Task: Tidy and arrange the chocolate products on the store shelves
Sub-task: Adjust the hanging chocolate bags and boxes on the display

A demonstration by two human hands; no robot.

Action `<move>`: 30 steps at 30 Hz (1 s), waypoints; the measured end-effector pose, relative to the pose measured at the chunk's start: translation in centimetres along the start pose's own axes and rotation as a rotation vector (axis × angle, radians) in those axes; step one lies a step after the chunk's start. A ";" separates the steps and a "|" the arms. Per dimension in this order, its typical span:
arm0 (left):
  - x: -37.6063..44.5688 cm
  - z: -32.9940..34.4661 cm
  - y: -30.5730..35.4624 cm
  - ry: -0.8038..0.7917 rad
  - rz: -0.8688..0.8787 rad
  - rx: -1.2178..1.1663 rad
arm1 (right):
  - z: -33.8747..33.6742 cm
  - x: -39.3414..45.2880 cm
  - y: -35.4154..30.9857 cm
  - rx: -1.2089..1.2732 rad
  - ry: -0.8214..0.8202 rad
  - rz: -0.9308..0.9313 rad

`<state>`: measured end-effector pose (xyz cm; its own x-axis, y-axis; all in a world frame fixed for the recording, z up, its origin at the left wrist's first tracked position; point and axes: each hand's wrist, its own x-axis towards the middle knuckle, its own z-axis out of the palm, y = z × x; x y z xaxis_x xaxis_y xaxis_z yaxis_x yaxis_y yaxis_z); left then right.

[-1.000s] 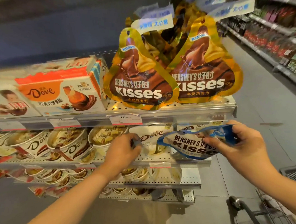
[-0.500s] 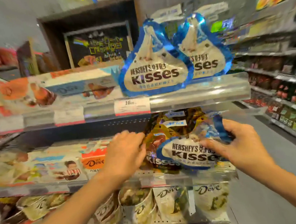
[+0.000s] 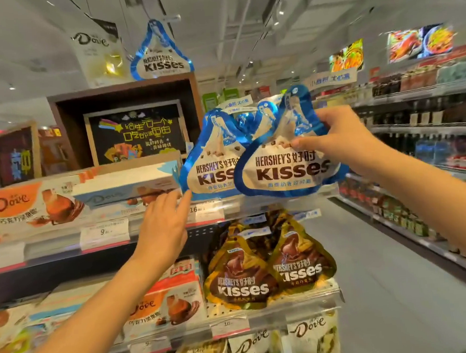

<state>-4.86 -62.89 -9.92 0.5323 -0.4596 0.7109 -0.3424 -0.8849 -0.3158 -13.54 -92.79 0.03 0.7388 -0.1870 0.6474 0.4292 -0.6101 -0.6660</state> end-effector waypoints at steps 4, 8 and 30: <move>0.6 0.2 0.1 -0.036 -0.021 -0.010 | -0.1 2.3 -0.4 -0.023 0.012 -0.004; 1.2 -0.5 -0.2 -0.117 -0.006 0.007 | 0.0 4.0 -0.3 0.015 0.001 0.002; 1.4 -2.5 0.1 -0.193 -0.093 -0.118 | 0.4 6.8 3.9 -0.054 -0.088 0.045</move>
<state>-6.06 -63.45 -7.43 0.7000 -0.3926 0.5965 -0.3671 -0.9143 -0.1711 -6.64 -96.16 1.67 0.8007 -0.1479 0.5805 0.3679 -0.6434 -0.6713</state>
